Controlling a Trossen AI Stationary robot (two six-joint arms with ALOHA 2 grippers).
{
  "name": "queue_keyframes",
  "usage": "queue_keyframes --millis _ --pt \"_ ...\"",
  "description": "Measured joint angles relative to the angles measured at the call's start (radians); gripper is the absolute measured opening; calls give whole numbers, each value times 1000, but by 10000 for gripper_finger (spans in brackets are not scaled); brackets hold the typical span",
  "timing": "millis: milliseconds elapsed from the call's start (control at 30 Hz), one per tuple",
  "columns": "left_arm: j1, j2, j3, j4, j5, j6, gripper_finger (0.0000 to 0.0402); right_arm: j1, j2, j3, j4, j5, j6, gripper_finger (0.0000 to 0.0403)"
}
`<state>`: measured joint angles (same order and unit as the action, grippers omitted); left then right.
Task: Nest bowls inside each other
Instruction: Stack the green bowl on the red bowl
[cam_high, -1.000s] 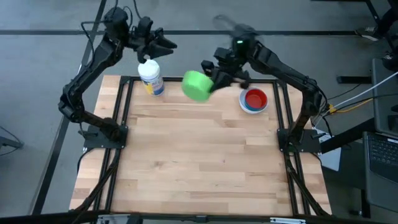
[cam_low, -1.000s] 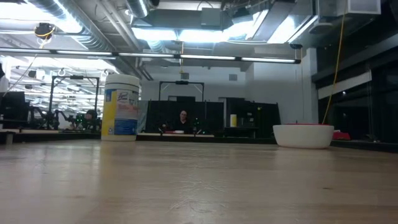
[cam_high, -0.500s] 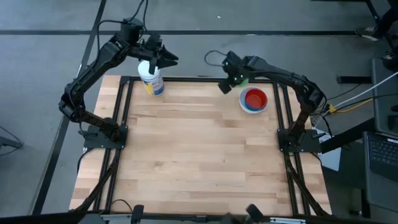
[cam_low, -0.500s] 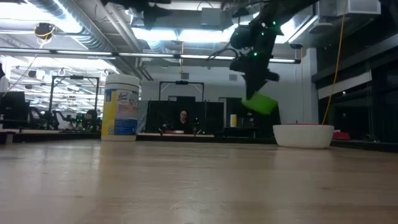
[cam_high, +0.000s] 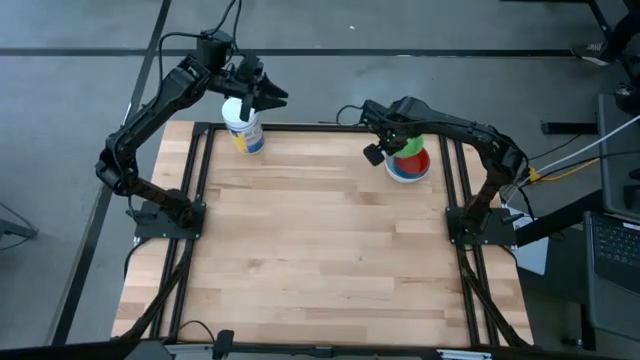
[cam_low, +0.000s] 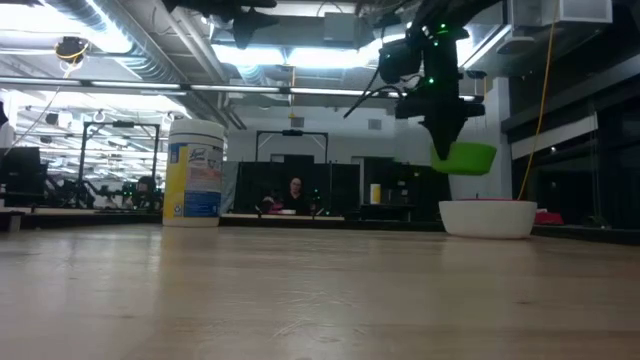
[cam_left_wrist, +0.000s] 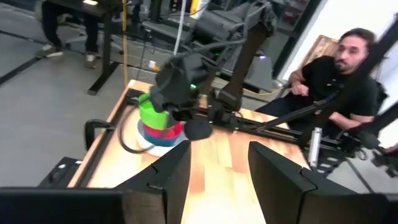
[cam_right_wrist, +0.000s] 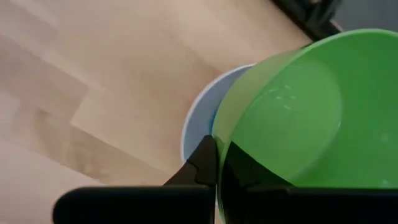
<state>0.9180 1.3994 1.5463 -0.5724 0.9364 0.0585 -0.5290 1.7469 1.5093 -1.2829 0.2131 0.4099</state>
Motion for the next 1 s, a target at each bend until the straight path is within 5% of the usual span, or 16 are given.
queue_keyframes --millis 300,633,1000 --pt "0 0 0 0 27 7 157 -10 -10 -5 -38 0 39 1" --pt "0 0 0 -8 34 8 157 -8 -65 -299 195 -85 94 1" --pt "0 0 0 -8 34 7 157 -81 -118 -338 236 -71 58 1"
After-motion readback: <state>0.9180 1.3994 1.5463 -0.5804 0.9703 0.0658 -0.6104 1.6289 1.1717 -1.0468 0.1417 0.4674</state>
